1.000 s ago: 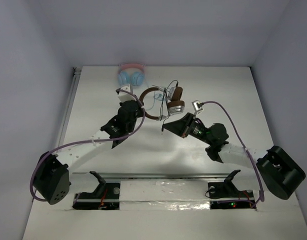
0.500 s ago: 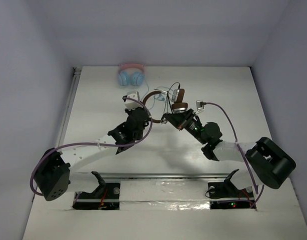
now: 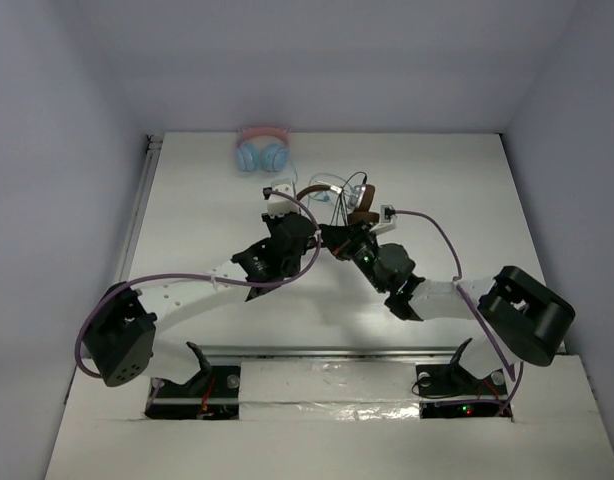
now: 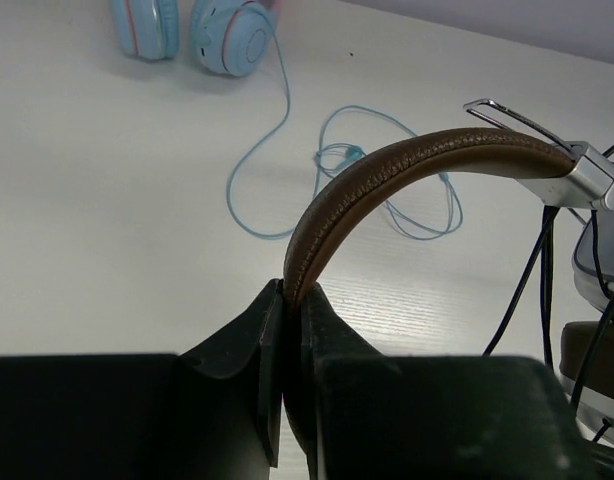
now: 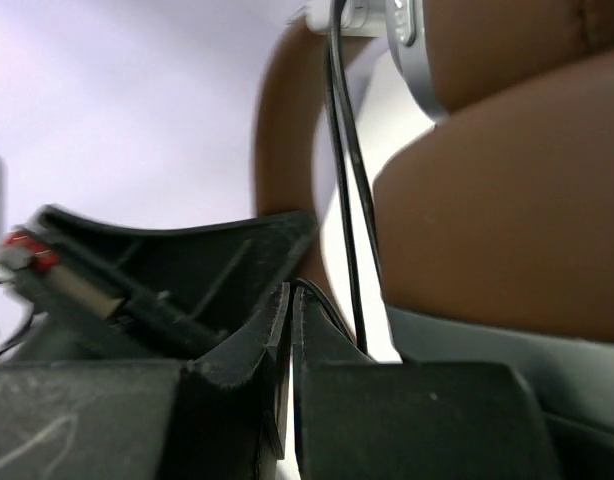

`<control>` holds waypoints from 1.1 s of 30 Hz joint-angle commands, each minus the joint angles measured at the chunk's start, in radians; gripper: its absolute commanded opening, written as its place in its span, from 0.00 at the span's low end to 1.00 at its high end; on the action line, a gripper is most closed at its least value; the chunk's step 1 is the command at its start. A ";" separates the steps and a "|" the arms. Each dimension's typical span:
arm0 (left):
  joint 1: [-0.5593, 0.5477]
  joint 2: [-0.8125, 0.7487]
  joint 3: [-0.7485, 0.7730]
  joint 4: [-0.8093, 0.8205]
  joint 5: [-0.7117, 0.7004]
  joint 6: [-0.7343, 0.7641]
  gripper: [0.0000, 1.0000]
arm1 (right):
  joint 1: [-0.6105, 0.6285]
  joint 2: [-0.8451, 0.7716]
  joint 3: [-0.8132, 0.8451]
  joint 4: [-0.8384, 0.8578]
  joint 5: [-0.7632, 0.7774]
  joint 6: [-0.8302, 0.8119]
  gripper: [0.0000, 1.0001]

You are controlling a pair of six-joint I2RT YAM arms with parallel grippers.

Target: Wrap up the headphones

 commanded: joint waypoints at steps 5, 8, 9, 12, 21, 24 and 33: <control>-0.013 -0.003 0.097 0.012 -0.004 0.018 0.00 | 0.067 0.051 0.112 -0.139 0.235 -0.099 0.02; -0.013 0.014 0.117 -0.005 -0.001 0.027 0.00 | 0.078 0.058 0.138 -0.202 0.300 -0.107 0.02; -0.013 0.016 0.117 -0.007 0.001 0.027 0.00 | 0.078 0.057 0.135 -0.206 0.308 -0.101 0.01; -0.013 0.017 0.102 0.003 0.007 0.020 0.00 | 0.078 0.043 0.141 -0.255 0.351 -0.064 0.00; -0.013 -0.006 0.070 0.050 0.039 0.013 0.00 | 0.087 0.047 0.167 -0.337 0.388 0.002 0.00; -0.013 0.002 0.082 0.049 0.027 0.033 0.00 | 0.087 0.057 0.179 -0.358 0.361 -0.027 0.00; 0.024 0.060 0.113 0.079 0.087 0.041 0.00 | 0.114 0.044 0.230 -0.544 0.342 -0.094 0.07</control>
